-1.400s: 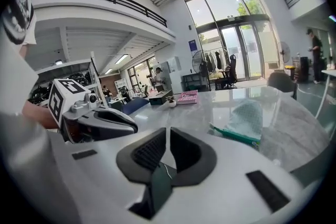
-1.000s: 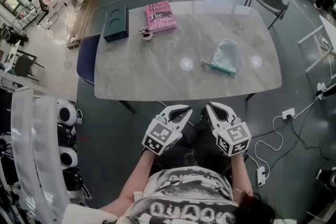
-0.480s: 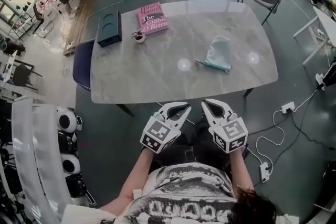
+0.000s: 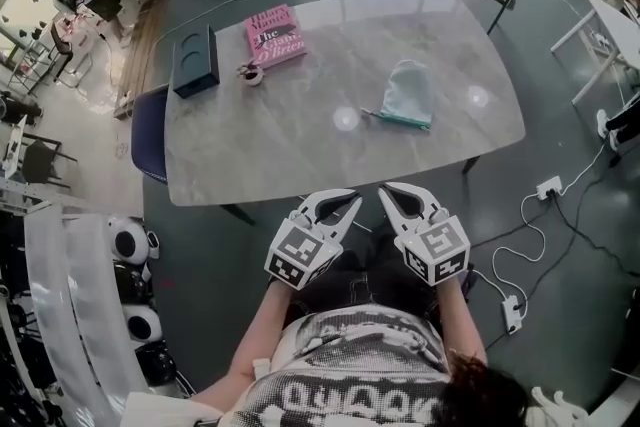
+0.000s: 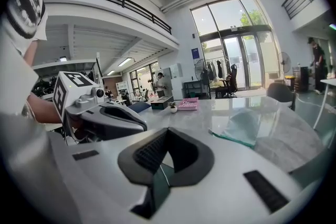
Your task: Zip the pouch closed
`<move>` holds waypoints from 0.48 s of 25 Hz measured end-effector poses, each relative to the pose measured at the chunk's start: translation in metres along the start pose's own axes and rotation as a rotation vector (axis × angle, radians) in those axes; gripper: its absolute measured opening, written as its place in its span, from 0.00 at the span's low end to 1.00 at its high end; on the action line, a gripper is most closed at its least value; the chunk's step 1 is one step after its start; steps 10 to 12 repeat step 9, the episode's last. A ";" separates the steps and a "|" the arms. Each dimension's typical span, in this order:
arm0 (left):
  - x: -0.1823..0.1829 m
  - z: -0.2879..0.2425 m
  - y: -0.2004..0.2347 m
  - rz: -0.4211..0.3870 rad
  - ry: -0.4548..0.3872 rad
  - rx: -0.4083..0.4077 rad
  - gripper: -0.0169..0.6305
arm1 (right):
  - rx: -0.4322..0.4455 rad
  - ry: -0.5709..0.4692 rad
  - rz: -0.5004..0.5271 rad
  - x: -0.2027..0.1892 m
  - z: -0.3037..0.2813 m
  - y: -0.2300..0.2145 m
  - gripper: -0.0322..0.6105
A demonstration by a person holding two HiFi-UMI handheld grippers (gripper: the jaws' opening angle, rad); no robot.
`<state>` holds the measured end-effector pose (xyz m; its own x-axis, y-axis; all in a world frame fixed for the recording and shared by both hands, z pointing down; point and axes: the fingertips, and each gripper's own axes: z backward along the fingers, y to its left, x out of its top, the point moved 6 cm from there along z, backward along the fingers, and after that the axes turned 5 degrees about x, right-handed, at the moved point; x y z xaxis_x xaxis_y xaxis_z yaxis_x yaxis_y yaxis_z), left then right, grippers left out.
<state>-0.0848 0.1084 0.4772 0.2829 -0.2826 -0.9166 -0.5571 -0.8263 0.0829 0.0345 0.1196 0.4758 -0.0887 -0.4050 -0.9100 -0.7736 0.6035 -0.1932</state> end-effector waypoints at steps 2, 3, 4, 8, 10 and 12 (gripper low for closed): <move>0.000 0.000 -0.001 -0.004 0.003 -0.006 0.05 | -0.004 0.001 -0.001 -0.002 0.000 0.000 0.05; 0.000 -0.001 -0.001 -0.006 0.004 -0.007 0.05 | -0.005 0.001 0.000 -0.002 0.000 0.000 0.05; -0.001 -0.001 -0.002 -0.008 0.004 -0.009 0.05 | -0.007 0.001 0.000 -0.003 0.000 0.001 0.05; -0.005 0.002 -0.003 -0.013 0.006 -0.016 0.05 | -0.009 -0.001 0.004 -0.005 -0.001 0.006 0.05; -0.006 0.003 -0.003 -0.014 0.005 -0.017 0.05 | -0.010 -0.001 0.004 -0.005 -0.001 0.007 0.05; -0.006 0.003 -0.003 -0.014 0.005 -0.017 0.05 | -0.010 -0.001 0.004 -0.005 -0.001 0.007 0.05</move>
